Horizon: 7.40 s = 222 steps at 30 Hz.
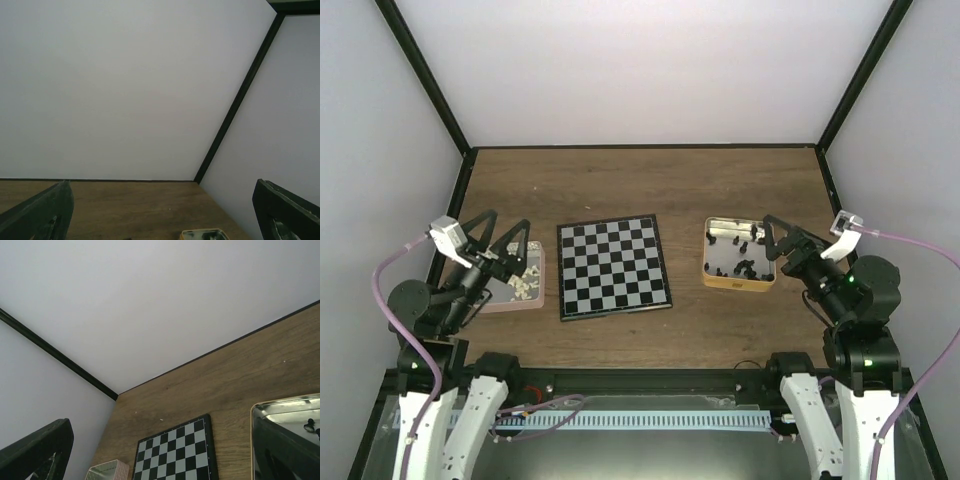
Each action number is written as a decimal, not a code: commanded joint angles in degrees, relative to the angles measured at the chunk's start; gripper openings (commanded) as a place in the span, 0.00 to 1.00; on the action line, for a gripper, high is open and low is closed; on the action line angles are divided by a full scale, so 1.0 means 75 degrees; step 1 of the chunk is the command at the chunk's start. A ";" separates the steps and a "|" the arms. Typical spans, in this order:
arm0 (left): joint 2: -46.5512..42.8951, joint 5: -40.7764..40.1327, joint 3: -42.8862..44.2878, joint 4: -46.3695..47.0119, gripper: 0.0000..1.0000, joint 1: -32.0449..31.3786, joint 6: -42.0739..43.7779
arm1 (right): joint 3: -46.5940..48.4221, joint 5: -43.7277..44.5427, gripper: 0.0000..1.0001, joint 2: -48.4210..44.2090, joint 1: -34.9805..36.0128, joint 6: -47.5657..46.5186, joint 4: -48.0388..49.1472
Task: Set up the chess pieces on the board
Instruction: Pick up the chess piece from the storage box, then place the chess piece on the chessboard, then pick up the chess piece from the chessboard, then place the chess piece on the chessboard.
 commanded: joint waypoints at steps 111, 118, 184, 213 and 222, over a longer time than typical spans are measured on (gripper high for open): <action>0.5565 -0.1565 0.0502 -0.0090 0.83 -0.0071 0.0636 | 0.2968 0.4442 0.01 1.0529 0.6848 -0.1003 0.0439; 0.5545 -0.1787 0.0378 -0.0061 0.83 -0.0071 0.0648 | 0.3269 0.4409 0.01 1.0945 0.6848 -0.1066 0.0037; 0.5498 -0.2108 0.0354 -0.0097 0.87 -0.0071 0.0684 | 0.3602 0.3497 0.11 1.1556 0.8299 -0.0972 -0.0232; 0.5385 -0.2230 0.0342 -0.0134 0.87 -0.0064 0.0690 | 0.5920 0.4619 0.11 1.2890 0.7368 -0.1590 0.0293; 0.5393 -0.2261 0.0353 -0.0146 0.87 -0.0071 0.0684 | 0.7301 0.4608 0.11 1.3942 0.6814 -0.1699 0.0310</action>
